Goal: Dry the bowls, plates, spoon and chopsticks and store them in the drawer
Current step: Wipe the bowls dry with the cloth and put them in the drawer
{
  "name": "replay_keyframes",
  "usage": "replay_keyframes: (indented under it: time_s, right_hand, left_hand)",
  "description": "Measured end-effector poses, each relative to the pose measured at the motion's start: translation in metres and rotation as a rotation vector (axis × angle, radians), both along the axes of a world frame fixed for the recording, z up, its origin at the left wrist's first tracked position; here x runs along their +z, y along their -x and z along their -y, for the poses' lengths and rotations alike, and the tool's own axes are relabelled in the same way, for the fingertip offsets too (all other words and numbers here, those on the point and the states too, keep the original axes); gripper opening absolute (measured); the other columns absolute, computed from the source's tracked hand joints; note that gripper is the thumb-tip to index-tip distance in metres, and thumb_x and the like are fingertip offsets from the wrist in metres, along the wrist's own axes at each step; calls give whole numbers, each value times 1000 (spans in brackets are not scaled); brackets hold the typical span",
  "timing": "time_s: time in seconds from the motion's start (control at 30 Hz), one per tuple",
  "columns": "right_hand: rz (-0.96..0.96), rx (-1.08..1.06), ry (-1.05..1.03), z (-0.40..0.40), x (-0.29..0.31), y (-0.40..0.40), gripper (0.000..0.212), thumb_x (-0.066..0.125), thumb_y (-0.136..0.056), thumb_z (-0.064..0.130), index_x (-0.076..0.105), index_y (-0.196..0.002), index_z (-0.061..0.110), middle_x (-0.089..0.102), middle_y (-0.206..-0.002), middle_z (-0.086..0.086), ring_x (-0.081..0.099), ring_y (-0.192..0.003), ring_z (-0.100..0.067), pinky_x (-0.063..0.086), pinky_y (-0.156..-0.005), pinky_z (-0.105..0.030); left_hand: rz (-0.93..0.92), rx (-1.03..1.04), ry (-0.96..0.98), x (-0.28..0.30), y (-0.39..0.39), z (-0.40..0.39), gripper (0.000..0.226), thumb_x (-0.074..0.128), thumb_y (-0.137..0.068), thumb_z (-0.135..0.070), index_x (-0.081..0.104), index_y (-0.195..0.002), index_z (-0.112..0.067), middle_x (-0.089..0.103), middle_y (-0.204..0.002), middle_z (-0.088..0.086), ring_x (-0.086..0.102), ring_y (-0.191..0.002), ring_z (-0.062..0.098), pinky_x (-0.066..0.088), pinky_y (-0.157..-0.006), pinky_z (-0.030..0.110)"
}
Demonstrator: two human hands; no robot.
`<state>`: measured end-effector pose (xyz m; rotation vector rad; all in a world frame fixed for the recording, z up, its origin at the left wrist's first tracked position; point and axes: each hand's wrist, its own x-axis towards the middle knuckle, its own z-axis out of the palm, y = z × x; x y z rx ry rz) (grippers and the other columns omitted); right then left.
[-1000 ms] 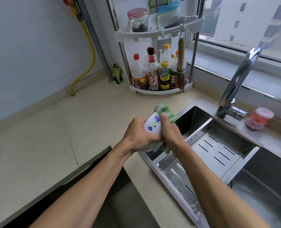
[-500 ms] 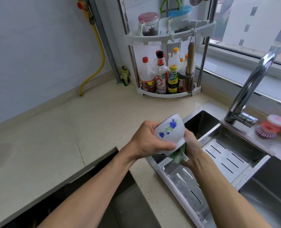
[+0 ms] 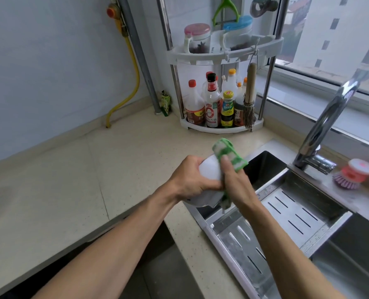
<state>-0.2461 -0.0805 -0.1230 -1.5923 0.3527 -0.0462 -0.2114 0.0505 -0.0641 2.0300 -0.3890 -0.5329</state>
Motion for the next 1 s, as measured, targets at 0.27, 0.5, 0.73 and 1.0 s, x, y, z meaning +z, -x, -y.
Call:
replay_keyframes:
  time_s: [0.27, 0.5, 0.73, 1.0]
  right_hand:
    - [46, 69, 259, -23, 4, 4, 50, 30, -90, 68, 58, -106, 30, 65, -100, -8, 65, -86, -25, 55, -80, -42]
    - [-184, -31, -37, -8, 6, -5, 44, 35, -104, 49, 62, -96, 15, 68, -95, -17, 67, -78, -28, 58, -63, -37]
    - [-258, -105, -417, -7, 0, 2, 50, 44, -99, 50, 66, -102, 6, 72, -92, -22, 69, -75, -34, 55, -63, -39]
    - [-209, -101, -418, 7, 23, -5, 40, 49, -100, 42, 65, -99, 6, 71, -86, -18, 70, -74, -32, 56, -69, -42]
  left_hand:
    - [109, 86, -135, -21, 0, -2, 18, 75, -76, -7, 63, -67, -16, 63, -63, -7, 62, -64, 15, 50, -53, 29]
    - [105, 48, -51, -13, 8, -8, 22, 89, -70, -17, 68, -80, -16, 66, -76, -6, 65, -67, 10, 47, -52, 17]
    - [137, -41, 17, -2, 15, -12, 28, 90, -66, -16, 73, -87, -11, 71, -87, 2, 71, -76, 18, 58, -60, 27]
    - [114, -82, -38, 16, 6, -8, 54, 90, -61, -18, 68, -110, -17, 70, -103, 3, 70, -92, 21, 61, -72, 36]
